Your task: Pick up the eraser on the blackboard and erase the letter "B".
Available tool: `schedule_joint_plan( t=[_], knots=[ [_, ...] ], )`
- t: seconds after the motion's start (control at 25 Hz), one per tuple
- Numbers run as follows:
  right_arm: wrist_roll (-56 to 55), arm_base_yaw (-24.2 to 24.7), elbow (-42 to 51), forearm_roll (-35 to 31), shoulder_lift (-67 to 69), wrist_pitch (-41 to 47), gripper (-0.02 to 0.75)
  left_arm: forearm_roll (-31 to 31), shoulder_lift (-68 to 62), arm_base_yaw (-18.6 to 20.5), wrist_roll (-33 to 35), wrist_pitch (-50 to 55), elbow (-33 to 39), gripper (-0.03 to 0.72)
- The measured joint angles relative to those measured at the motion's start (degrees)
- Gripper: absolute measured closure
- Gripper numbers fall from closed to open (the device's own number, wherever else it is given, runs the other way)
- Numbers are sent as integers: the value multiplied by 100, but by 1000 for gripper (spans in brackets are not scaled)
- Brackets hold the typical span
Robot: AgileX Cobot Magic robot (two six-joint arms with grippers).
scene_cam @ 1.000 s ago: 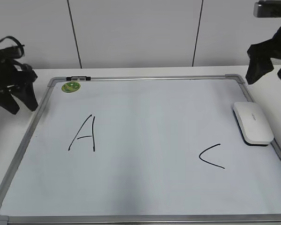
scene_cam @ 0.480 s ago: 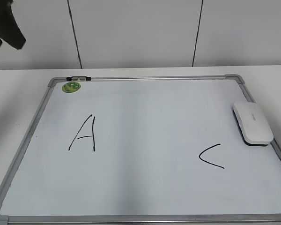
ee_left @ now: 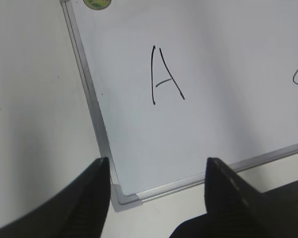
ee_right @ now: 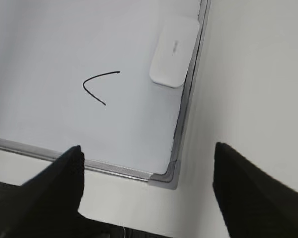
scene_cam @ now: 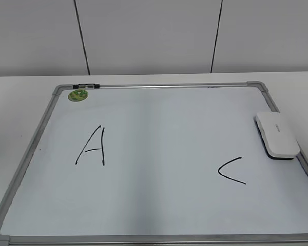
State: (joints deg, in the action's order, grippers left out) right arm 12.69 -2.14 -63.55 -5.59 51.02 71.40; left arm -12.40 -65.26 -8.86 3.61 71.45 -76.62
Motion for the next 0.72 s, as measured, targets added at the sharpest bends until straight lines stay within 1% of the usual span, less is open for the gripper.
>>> schedule_joint_plan(
  t=[0.28,0.44,0.52,0.72],
  knots=[
    [-211,-11,1582,-48,-1514,-220,143,5,1775,0,-4,42,1522,230],
    [-234,-137,2221,-61,-2200,-230,143,116,2819,0,-4,56,2253,230],
    [-350,-164,2472,48,-2537,-230,143,229,3280,0,-4,56,2570,230],
    [-926,-173,2858,679,-3201,-57,143,521,4320,0,-4,69,3334,230]
  ],
)
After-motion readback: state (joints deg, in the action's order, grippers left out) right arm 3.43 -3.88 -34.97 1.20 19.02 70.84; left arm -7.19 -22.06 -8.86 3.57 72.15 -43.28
